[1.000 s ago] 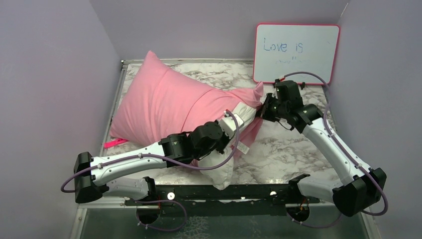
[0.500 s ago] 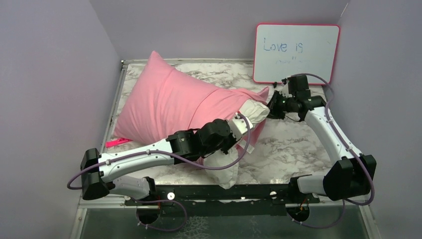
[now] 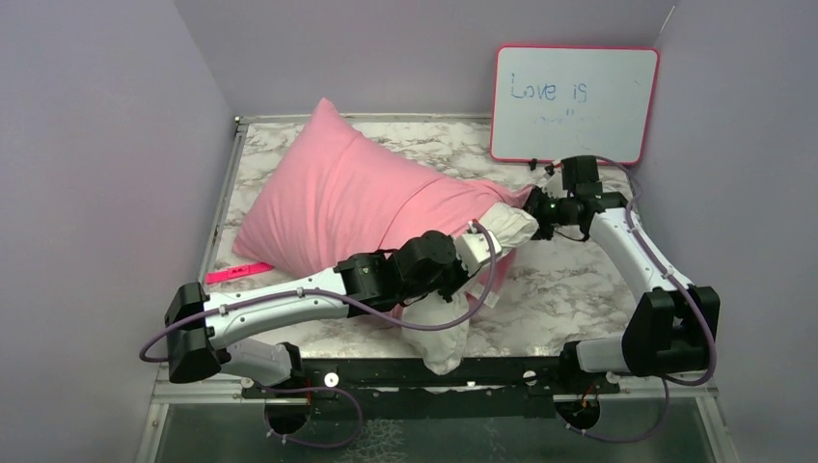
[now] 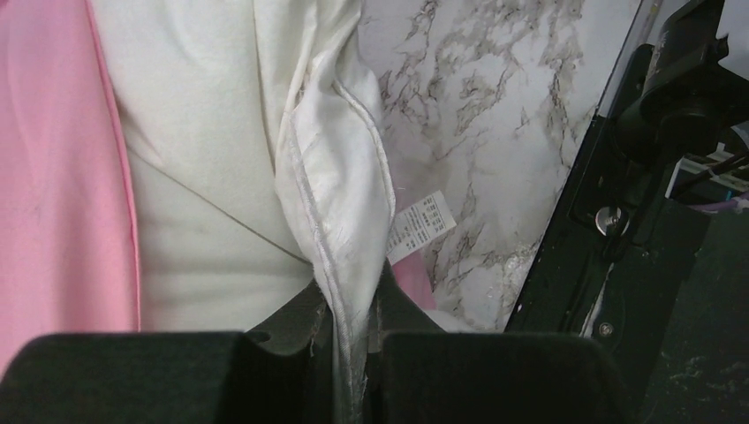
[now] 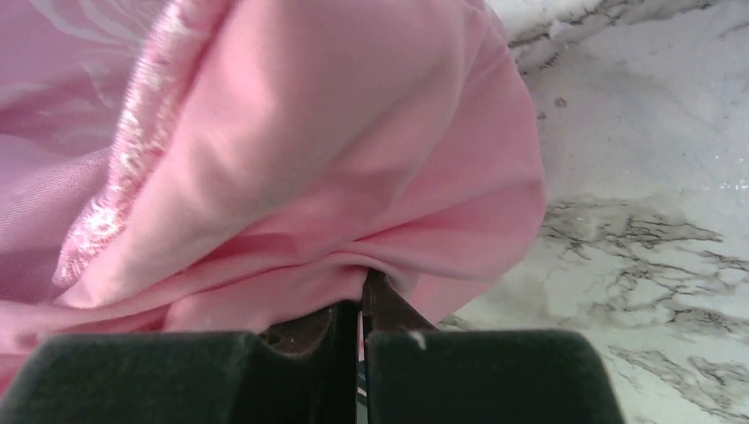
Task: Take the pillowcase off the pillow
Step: Remove the pillow from the pillowcase.
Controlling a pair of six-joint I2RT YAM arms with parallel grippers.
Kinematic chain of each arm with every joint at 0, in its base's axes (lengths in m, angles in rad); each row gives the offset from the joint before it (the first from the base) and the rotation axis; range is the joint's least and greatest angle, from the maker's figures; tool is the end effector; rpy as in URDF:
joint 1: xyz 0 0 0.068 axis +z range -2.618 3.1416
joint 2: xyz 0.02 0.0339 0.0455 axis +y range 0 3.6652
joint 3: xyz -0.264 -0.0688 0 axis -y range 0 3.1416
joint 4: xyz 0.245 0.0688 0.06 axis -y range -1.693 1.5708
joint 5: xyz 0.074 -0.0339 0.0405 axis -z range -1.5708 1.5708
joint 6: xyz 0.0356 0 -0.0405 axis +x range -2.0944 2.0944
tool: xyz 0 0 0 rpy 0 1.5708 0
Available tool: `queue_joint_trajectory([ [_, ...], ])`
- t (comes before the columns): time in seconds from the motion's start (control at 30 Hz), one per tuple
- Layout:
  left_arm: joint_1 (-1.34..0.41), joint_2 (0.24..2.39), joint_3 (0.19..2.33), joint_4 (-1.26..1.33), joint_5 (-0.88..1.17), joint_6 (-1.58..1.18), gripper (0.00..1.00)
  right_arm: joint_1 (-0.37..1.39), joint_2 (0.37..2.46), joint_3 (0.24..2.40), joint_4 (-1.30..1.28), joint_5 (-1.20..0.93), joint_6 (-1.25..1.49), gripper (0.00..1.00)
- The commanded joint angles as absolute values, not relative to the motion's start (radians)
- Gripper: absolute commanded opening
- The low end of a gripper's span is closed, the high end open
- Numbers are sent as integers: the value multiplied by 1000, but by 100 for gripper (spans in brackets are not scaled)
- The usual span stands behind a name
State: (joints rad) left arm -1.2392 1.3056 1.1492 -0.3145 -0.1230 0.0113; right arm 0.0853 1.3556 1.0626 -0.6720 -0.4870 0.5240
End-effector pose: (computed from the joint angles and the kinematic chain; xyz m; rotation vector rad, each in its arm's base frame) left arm 0.1017 -0.2819 0.3398 1.1636 1.7473 -0.6353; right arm 0.2731 0.0401 0.2714 0.3658 2.5613 0.8531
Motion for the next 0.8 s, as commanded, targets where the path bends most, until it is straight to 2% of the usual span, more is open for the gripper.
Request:
queue_joint_trajectory([
  [0.0,-1266,1271,1096,-204,-120,-90,0,35,1367,1011,-479,-466,441,13],
  [0.13,-1253,1288,1108,-98,-111,-105,0,34,1325,935,-445,-588,428,33],
  [0.23,-1243,1309,1133,-78,-94,-108,0,34,1281,919,-477,-588,441,41],
  [0.4,-1228,1301,1126,-86,-148,-148,0,34,1105,913,-554,-277,531,42],
  [0.53,-1209,1269,1068,-57,-241,-246,0,34,967,860,-556,-285,597,44],
  [0.57,-1204,1259,1045,-32,-250,-276,0,34,939,842,-557,-307,617,48],
  [0.67,-1198,1244,985,45,-258,-323,0,35,852,787,-559,-355,681,69],
  [0.77,-1197,1247,956,84,-264,-345,0,34,772,734,-509,-433,728,78],
])
